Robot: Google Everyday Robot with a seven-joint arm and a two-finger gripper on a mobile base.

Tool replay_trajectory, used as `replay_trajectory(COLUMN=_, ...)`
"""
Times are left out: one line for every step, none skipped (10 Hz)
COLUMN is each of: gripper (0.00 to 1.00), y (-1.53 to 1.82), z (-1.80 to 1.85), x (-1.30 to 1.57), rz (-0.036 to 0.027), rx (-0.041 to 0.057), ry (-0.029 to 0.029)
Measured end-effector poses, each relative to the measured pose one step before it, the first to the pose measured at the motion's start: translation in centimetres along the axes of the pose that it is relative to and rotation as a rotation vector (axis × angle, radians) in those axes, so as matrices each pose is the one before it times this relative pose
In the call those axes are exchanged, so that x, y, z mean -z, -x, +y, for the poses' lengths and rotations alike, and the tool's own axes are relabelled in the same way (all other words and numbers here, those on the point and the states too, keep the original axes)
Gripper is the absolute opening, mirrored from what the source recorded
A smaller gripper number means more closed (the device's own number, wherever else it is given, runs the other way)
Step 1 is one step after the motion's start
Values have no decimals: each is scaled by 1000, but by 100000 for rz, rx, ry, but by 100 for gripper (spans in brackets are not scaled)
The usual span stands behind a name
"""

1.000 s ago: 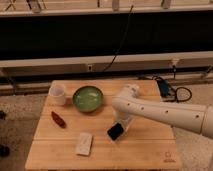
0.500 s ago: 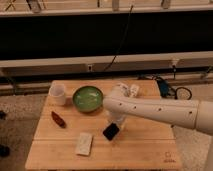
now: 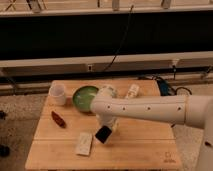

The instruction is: Place the eraser on the white sponge

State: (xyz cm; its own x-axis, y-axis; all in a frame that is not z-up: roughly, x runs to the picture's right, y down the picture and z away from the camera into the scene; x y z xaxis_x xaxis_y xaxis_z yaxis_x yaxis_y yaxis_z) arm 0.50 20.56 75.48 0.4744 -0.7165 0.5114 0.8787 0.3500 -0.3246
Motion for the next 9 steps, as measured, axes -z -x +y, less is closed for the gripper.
replay_trajectory(gripper=0, y=986, z=-934, x=140, rz=955, rx=2736, ry=574)
replay_trajectory(gripper=0, y=661, z=-630, x=113, rz=1130, rx=2049, ry=386)
replay_trajectory(gripper=0, y=1206, z=-559, x=153, rz=363, rx=2397, ry=385)
replay_trajectory(gripper=0, y=545, z=-120, x=57, rz=758, rx=1468, ry=693)
replay_trajectory(gripper=0, y=153, z=-667, x=91, rz=468, rx=1551, ry=-53)
replay_trajectory(gripper=0, y=158, z=-611, x=-15, rz=182, rx=1472, ry=-35)
replay_trajectory(gripper=0, y=502, z=-676, x=-40, rz=-253, rx=1386, ry=116)
replay_trajectory(gripper=0, y=523, z=-492, x=-51, rz=-294, rx=1250, ry=179)
replay_trajectory(gripper=0, y=242, z=-19, x=-111, rz=-131, rx=1190, ry=479)
